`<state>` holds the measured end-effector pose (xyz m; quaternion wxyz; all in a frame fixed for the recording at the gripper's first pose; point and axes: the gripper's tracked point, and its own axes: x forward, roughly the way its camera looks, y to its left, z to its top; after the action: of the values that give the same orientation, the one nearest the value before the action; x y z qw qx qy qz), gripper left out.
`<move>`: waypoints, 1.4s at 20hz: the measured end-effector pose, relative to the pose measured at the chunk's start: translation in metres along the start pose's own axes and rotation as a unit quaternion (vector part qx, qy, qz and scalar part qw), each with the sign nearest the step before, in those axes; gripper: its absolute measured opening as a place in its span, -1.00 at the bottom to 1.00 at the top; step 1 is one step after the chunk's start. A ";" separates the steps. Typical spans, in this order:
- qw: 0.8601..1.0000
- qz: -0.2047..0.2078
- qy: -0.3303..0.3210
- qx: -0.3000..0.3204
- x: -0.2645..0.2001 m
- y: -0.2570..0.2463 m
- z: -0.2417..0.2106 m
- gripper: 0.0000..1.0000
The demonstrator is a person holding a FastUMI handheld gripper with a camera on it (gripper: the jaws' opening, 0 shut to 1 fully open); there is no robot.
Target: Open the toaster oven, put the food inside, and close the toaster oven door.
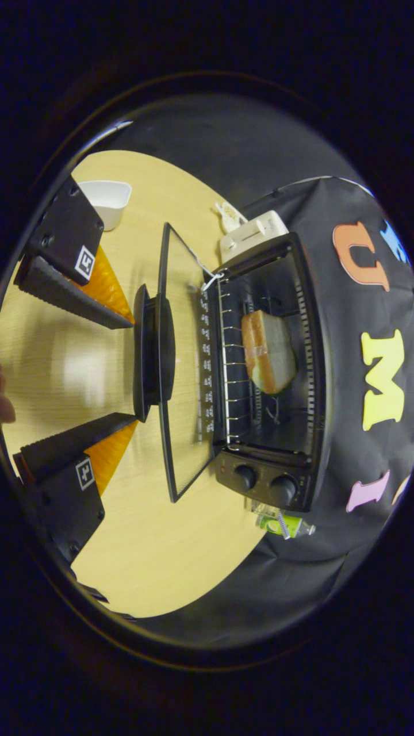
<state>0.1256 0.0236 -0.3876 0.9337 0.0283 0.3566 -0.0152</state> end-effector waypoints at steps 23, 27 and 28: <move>0.952 0.015 -0.304 -0.042 -0.255 0.018 0.272 0.98; 0.940 0.011 -0.342 -0.023 -0.306 0.017 0.272 1.00; 0.935 0.008 -0.355 -0.022 -0.320 0.016 0.272 1.00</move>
<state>0.0694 0.0246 0.0288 1.0000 0.0035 0.0019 -0.0091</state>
